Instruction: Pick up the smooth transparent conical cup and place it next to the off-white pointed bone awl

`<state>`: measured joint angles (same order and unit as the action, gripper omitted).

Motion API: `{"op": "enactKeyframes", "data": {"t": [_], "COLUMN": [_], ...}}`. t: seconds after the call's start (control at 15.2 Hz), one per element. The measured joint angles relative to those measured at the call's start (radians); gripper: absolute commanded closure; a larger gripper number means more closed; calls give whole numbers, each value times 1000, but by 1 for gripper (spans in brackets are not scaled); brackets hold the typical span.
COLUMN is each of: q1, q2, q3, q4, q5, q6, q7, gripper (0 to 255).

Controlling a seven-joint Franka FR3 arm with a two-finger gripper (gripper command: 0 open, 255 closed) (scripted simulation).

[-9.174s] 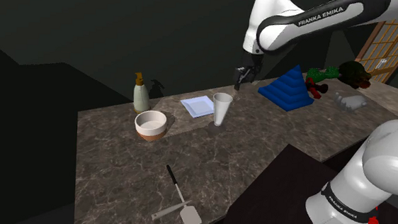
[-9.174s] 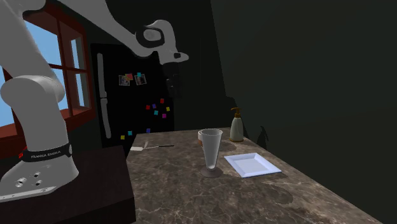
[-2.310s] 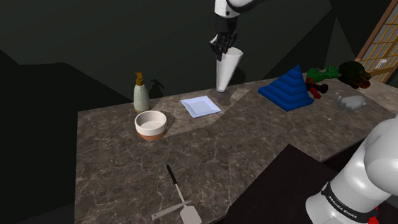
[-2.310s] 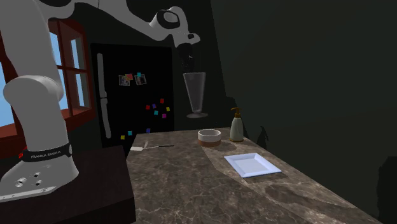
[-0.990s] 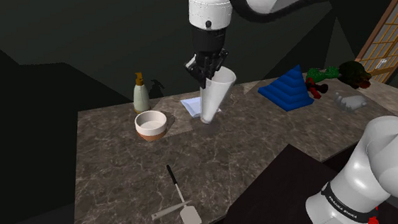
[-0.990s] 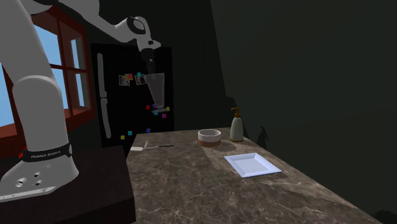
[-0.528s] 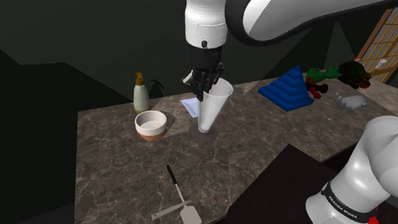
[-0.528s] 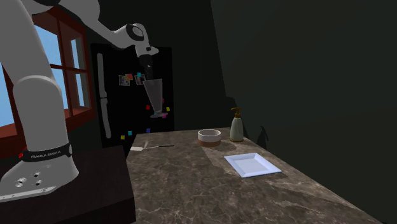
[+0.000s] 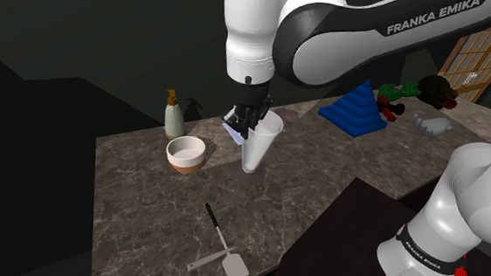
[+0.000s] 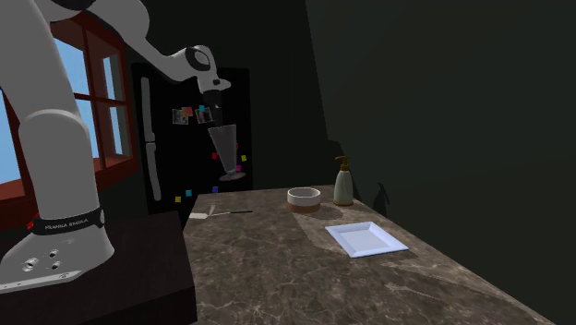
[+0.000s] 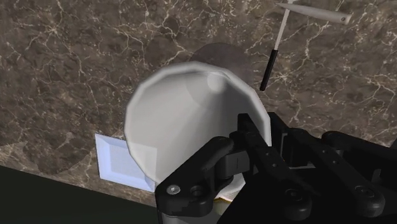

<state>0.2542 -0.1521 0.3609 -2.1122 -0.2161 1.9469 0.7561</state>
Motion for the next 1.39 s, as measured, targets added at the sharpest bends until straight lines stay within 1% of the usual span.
{"op": "enactKeyframes", "data": {"t": [0.73, 1.39], "q1": [-4, -7], "q2": [46, 114], "q3": [4, 10], "q4": [-102, -171], "q5": [-33, -85], "q6": [139, 261], "q7": [48, 110], "gripper": [255, 255]}}
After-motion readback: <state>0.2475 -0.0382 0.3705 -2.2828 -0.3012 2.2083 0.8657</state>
